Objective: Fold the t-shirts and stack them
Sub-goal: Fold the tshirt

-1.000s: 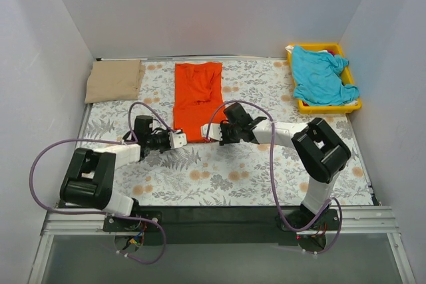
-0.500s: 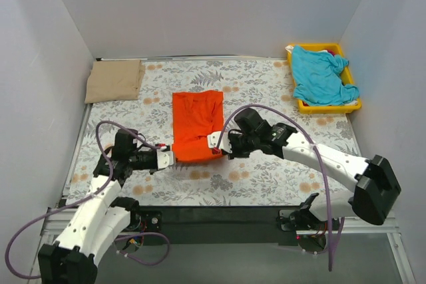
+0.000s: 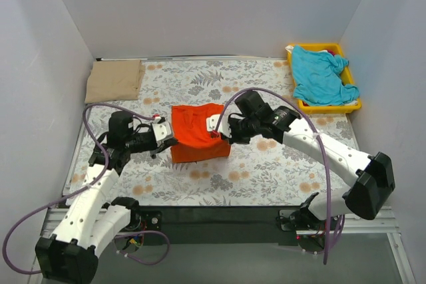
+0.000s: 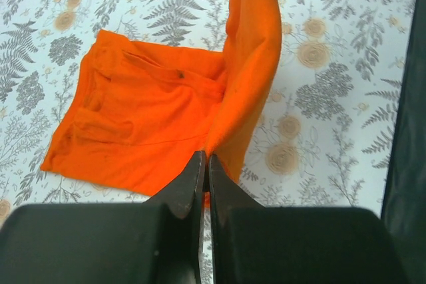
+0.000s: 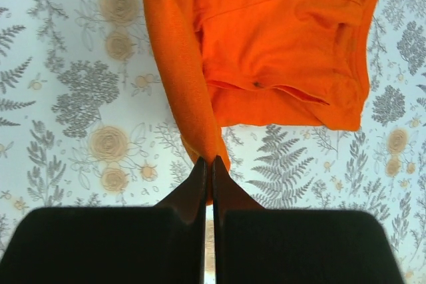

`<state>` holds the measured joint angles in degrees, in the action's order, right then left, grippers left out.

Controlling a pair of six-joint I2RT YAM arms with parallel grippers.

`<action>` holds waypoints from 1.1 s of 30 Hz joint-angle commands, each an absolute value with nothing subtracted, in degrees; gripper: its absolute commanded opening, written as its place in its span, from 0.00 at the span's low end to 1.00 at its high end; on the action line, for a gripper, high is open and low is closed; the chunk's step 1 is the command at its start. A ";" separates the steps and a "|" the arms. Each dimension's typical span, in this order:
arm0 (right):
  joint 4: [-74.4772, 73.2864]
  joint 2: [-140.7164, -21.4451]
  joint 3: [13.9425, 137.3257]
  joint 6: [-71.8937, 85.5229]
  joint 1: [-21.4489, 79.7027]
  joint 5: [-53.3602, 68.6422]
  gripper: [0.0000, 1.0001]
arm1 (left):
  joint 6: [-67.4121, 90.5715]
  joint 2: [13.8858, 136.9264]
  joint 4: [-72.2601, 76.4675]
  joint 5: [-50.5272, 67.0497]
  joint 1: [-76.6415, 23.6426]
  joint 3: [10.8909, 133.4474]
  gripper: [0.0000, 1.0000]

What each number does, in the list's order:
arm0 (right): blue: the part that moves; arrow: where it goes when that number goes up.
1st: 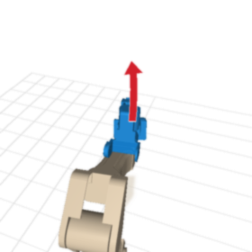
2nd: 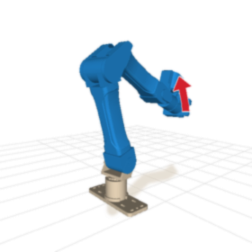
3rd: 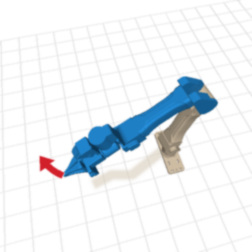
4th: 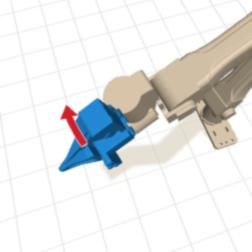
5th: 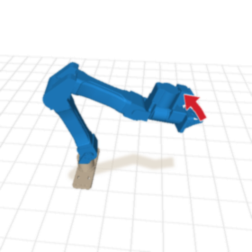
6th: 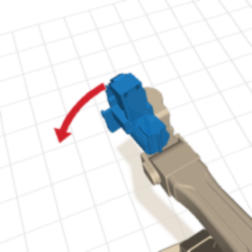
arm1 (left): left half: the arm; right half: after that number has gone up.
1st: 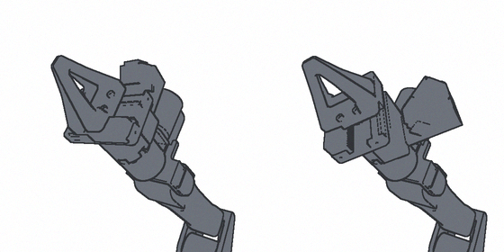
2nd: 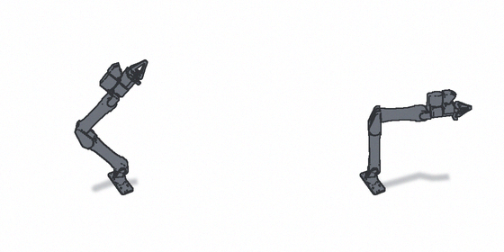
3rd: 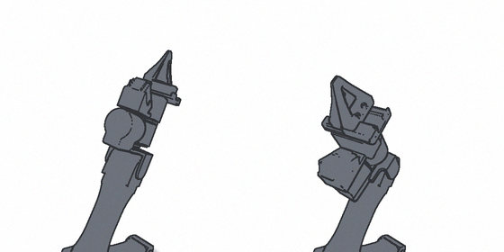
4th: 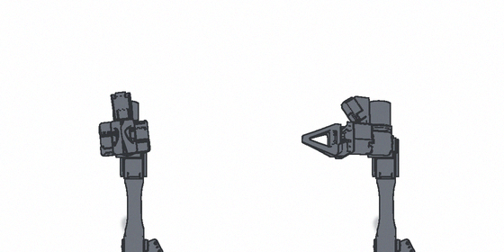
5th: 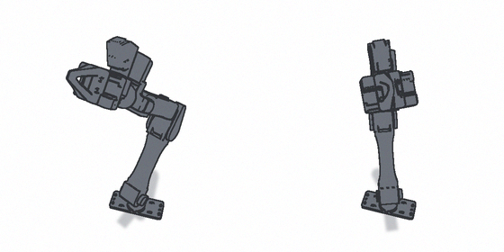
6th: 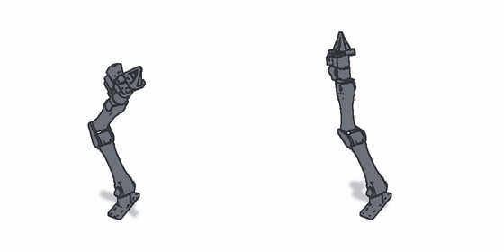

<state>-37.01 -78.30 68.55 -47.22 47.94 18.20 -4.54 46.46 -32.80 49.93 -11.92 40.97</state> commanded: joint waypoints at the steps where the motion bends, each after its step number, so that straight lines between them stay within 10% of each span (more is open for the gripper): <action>1: -37.53 -81.47 75.12 -49.65 45.18 19.50 0.01 | -1.14 50.44 -24.53 49.83 -9.51 43.94 0.00; 33: -28.66 -132.10 117.42 -56.17 30.76 23.99 0.01 | 11.95 105.73 12.57 46.23 2.81 58.72 0.00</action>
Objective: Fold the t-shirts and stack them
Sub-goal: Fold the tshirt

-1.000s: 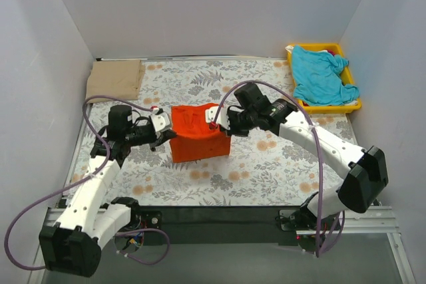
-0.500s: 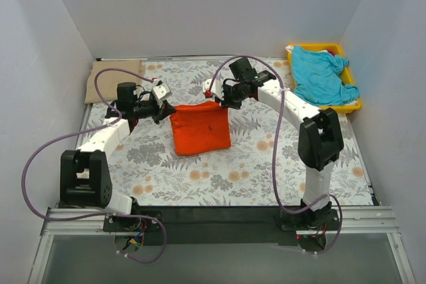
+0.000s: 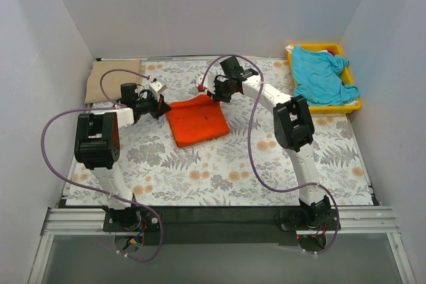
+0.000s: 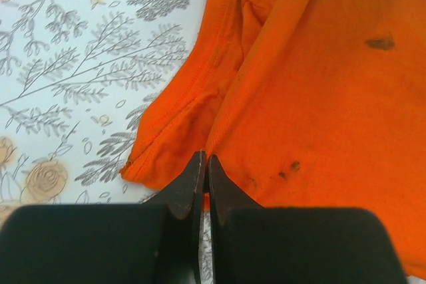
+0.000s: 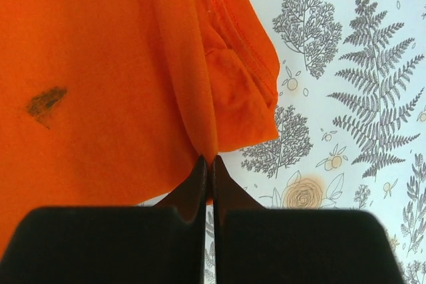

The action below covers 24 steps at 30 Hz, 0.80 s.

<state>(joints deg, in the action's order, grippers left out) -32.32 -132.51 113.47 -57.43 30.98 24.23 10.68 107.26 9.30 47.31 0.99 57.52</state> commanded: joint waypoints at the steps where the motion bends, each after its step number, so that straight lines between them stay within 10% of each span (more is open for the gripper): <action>1: -28.30 -131.84 117.25 -55.81 30.76 24.43 0.01 | 11.78 105.21 12.31 46.58 2.81 58.45 0.00; 9: -25.23 -127.35 110.66 -55.99 32.34 22.51 0.05 | 13.01 102.66 4.33 46.06 2.81 56.60 0.00; 12: -23.91 -129.37 112.67 -52.31 32.96 18.03 0.53 | 16.60 103.44 0.72 43.43 2.81 57.21 0.00; 24: -28.11 -113.47 100.56 -35.88 31.82 29.69 0.47 | 30.74 103.27 -7.38 40.79 4.13 59.85 0.38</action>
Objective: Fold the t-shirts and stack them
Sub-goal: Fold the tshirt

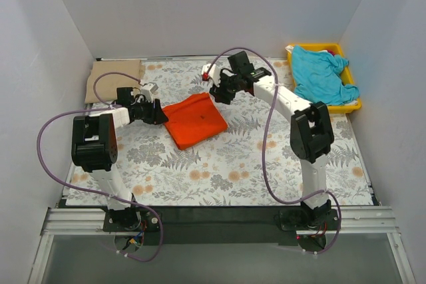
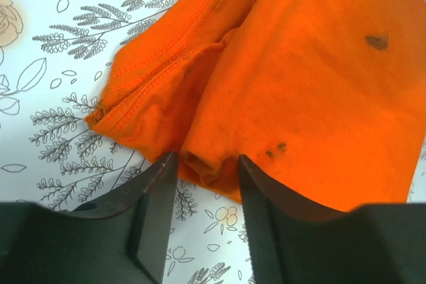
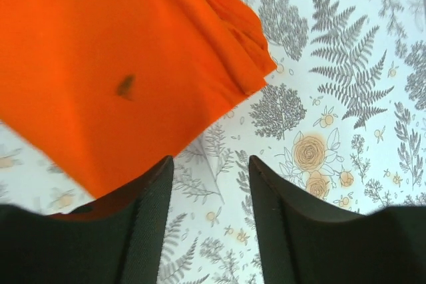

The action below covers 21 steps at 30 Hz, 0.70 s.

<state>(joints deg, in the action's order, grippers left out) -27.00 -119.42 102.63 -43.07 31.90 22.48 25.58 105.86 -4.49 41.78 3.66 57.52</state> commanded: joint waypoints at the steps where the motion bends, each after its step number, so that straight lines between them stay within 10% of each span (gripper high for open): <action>1: -28.47 -113.55 99.94 -34.90 31.82 32.58 0.44 | 31.54 103.01 -7.47 40.87 4.22 60.20 0.40; 7: -30.59 -120.05 100.20 -30.42 31.90 37.17 0.27 | 36.99 103.18 -6.86 43.32 4.83 65.38 0.46; 21: -22.25 -124.29 89.05 -19.45 32.34 42.09 0.24 | 45.60 112.76 0.52 51.59 1.15 70.58 0.49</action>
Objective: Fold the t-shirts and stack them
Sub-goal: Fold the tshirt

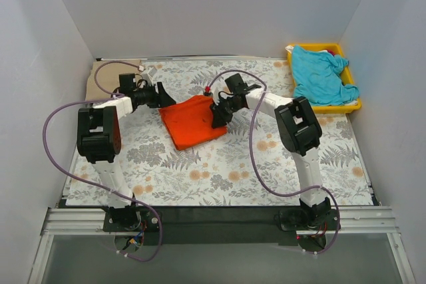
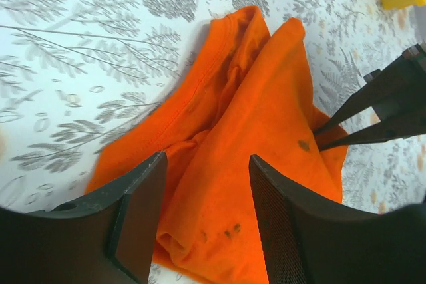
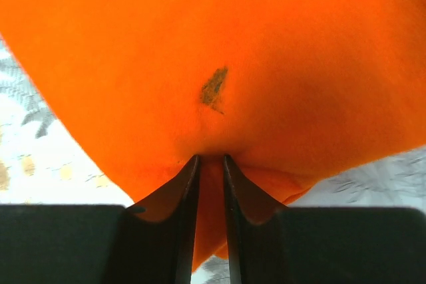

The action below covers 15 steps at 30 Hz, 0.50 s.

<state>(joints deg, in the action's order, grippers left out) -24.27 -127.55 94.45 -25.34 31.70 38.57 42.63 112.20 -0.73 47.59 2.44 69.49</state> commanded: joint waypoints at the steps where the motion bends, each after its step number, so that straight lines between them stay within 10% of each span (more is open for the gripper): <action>1: -21.37 -123.15 86.68 -18.55 33.13 43.14 0.24 | 46.40 112.85 1.92 52.03 1.14 69.97 0.50; 15: -20.30 -111.27 89.20 -16.87 29.01 44.75 0.44 | 44.57 105.55 7.74 55.90 1.05 62.57 0.50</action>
